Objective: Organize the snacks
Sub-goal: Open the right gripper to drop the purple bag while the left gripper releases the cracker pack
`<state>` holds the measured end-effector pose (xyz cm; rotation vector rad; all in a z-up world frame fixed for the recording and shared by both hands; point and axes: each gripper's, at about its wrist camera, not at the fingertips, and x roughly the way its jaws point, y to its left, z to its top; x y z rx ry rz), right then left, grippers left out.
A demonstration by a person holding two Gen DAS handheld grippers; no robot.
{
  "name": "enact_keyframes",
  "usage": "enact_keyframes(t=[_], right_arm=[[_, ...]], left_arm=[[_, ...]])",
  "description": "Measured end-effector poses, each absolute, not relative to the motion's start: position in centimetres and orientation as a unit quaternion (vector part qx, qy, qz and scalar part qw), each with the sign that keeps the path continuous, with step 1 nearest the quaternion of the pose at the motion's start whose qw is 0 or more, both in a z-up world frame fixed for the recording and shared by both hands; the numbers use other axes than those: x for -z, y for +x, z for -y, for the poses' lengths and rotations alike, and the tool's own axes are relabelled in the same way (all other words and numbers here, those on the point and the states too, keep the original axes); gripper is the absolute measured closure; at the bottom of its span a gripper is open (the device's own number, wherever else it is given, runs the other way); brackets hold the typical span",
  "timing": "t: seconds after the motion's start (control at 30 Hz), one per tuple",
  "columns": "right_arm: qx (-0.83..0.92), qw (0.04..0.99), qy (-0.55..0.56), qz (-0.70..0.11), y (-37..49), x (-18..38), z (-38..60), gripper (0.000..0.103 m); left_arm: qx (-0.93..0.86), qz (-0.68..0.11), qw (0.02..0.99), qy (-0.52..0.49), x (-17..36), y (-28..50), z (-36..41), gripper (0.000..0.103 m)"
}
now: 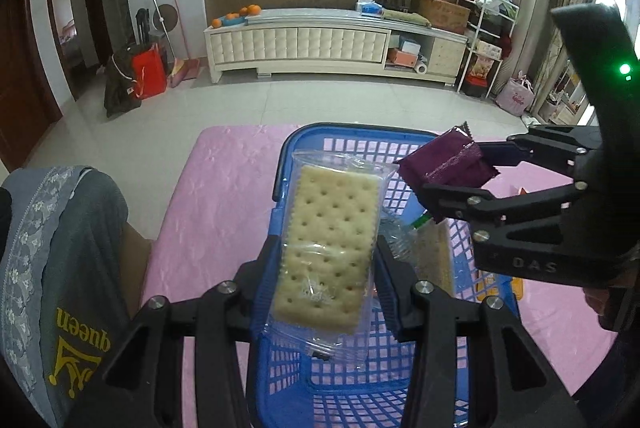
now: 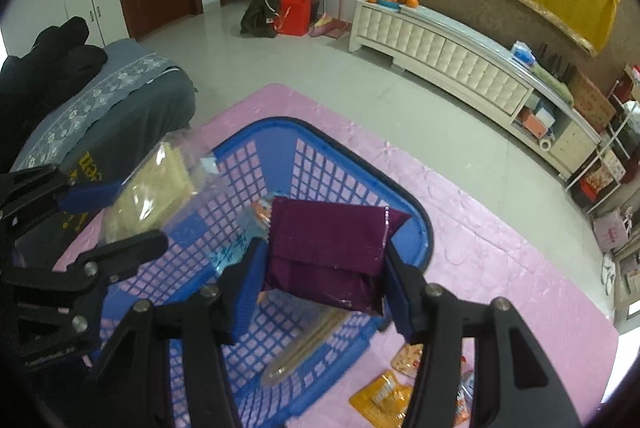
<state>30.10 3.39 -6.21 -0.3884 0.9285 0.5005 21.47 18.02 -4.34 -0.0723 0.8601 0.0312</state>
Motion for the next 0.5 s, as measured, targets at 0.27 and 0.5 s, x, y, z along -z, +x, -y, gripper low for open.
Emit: enact_keyframes(t=[0.27, 0.5], right_arm=[[-0.217, 0.853, -0.167, -0.443, 29.3, 6.5, -1.9, 0.018], [-0.203, 0.853, -0.126, -0.465, 27.1, 5.2, 0.4, 0.014]], left_arm=[[-0.017, -0.422, 0.905, -0.041, 4.2, 20.3, -17.9, 0.06], [-0.004, -0.421, 0.906, -0.04, 3.3, 19.4, -17.0, 0.06]])
